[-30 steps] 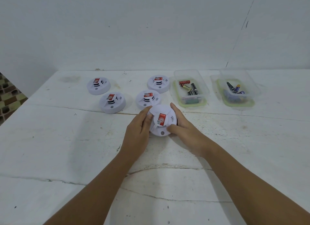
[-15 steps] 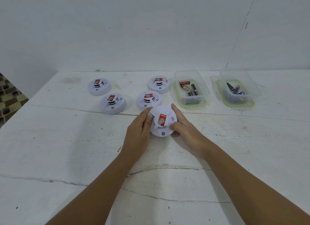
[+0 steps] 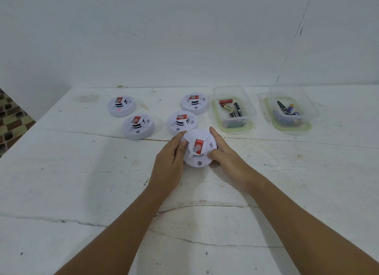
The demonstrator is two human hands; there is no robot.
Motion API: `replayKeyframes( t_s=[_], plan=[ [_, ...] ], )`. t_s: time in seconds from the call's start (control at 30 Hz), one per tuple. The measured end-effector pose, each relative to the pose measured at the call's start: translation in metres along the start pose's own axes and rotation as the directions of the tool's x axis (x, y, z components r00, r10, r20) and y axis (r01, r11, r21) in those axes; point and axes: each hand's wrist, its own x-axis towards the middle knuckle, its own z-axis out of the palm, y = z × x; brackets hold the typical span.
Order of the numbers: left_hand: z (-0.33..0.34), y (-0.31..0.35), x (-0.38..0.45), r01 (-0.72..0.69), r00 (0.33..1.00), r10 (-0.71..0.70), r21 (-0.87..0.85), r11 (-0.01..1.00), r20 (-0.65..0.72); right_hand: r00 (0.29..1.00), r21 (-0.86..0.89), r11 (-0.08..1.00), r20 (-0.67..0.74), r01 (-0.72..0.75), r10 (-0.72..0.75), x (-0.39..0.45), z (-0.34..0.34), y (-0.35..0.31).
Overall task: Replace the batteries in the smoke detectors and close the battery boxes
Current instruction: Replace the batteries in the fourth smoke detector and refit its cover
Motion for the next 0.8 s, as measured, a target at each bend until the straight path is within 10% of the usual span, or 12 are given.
replayKeyframes(
  t_s=[0.8],
  plan=[
    [-0.0003,0.0022,-0.0014,-0.001,1.000,0.000,-0.023,1.000,-0.009,1.000,-0.017,1.000,-0.002,-0.022,0.022,0.0005,-0.0002,0.0011]
  ],
)
